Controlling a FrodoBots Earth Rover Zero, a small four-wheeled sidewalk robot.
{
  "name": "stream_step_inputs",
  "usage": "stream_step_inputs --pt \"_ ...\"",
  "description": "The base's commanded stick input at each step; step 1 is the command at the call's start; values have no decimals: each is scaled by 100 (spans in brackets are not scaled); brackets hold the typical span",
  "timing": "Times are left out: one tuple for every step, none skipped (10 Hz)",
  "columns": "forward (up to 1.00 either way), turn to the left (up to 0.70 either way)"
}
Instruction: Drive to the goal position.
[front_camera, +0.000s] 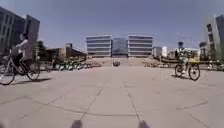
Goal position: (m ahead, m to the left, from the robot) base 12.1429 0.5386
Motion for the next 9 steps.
stream_step_inputs --pt "100 0" --pt "100 0" --pt "100 0" --pt "100 0" --pt "100 0" --pt "100 0" --pt "100 0" --pt "100 0" --pt "100 0"
